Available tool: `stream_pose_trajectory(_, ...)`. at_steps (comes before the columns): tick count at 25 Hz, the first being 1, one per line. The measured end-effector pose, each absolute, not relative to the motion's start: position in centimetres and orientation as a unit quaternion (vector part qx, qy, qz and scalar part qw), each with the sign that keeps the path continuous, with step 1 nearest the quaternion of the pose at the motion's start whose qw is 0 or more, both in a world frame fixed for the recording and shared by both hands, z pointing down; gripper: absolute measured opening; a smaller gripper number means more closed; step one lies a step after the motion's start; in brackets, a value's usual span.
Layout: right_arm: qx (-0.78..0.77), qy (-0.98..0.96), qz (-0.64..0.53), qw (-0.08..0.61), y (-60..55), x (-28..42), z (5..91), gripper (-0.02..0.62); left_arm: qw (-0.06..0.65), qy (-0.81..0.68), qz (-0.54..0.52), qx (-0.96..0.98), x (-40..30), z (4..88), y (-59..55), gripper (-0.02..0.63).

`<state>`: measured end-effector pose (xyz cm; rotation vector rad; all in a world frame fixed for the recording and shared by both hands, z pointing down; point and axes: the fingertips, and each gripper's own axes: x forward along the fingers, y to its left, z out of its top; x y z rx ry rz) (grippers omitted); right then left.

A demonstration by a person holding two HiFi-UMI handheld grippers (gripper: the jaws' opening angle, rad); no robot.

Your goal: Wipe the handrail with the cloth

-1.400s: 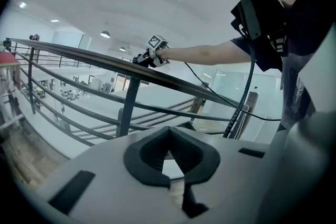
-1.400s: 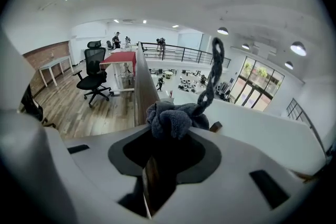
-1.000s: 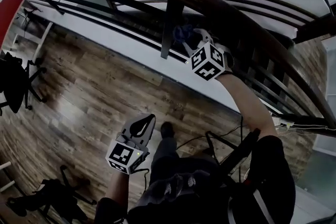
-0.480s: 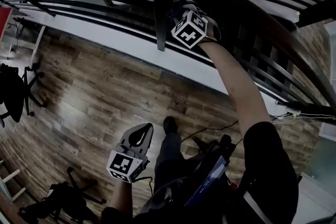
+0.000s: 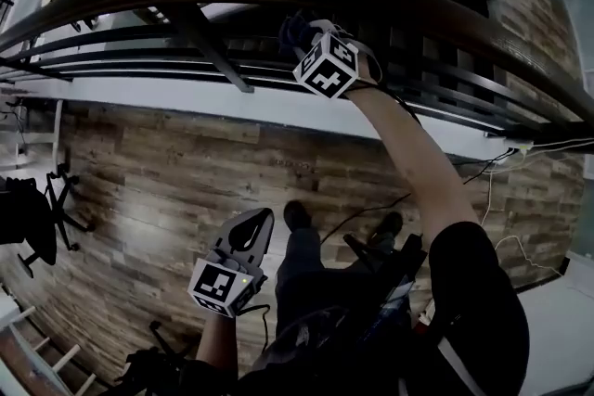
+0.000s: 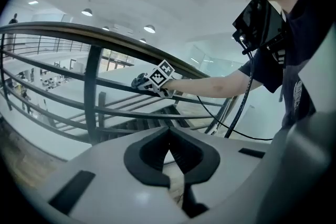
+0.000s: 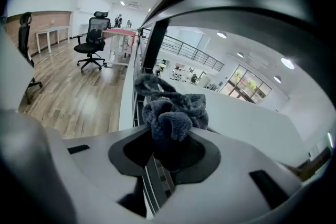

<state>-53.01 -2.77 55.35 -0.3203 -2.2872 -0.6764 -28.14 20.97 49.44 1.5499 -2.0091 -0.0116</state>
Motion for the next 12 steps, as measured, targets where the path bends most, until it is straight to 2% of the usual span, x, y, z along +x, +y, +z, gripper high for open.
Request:
stream_pose_trajectory(6,-0.075,-0.915,-0.19,0.348,-16.9,-39.0,55.7,0.104,0.305,-0.719,0.04,0.624,-18.0,49.1,8.8,0.006)
stream_pose_trajectory(12,-0.047,-0.926,-0.165,0.335,-30.5,-25.4,55.6,0.104,0.302,-0.7,0.07,0.643,-6.3,47.4,-4.3,0.006)
